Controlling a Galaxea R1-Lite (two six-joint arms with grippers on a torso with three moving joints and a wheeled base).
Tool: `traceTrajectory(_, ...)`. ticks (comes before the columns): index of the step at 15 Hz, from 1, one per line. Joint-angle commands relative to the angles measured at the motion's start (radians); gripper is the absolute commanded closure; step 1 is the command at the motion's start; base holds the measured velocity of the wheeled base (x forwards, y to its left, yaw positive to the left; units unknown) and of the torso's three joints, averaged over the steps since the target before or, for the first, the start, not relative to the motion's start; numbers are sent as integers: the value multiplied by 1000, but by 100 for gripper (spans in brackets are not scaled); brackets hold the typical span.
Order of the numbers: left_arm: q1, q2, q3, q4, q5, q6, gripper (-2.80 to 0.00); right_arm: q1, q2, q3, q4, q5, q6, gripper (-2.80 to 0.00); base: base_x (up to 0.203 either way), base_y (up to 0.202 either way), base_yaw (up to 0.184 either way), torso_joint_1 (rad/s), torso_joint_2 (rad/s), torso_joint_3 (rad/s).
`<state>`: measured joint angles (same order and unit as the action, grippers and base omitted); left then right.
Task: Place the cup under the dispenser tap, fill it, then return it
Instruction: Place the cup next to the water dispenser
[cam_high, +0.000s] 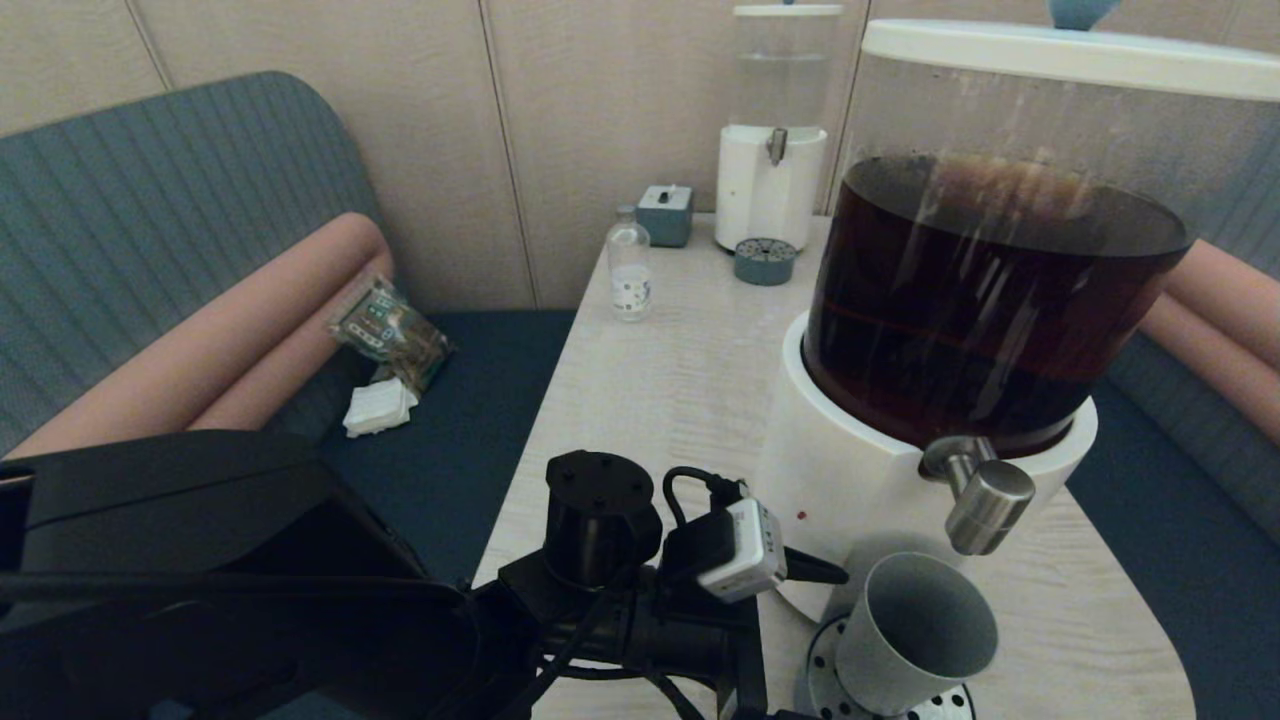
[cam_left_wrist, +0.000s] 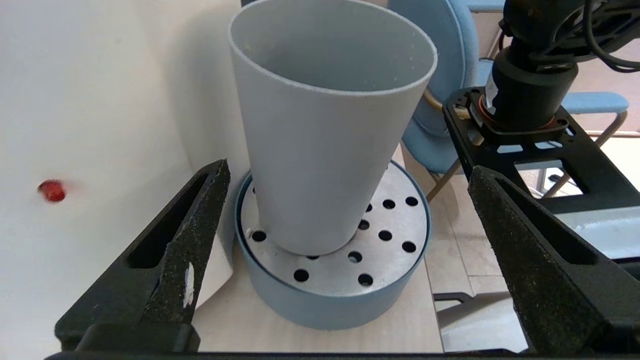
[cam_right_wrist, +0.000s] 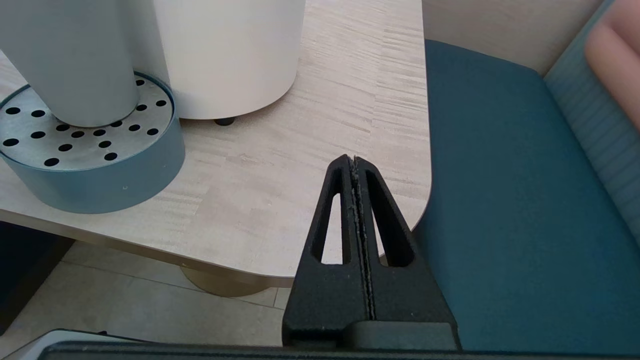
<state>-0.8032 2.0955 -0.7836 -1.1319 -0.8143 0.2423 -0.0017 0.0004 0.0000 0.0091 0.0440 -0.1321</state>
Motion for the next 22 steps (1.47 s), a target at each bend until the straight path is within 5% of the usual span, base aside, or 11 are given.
traceTrajectory(1, -4, 7, -7, -6, -3, 2, -280, 0, -3, 9, 0, 0, -1, 0, 0, 0, 0, 0, 0, 0)
traceTrajectory(22, -53, 52, -46, 1, 4, -9, -280, 0, -3, 9, 0, 0, -3, 0, 0, 0, 0, 0, 0, 0)
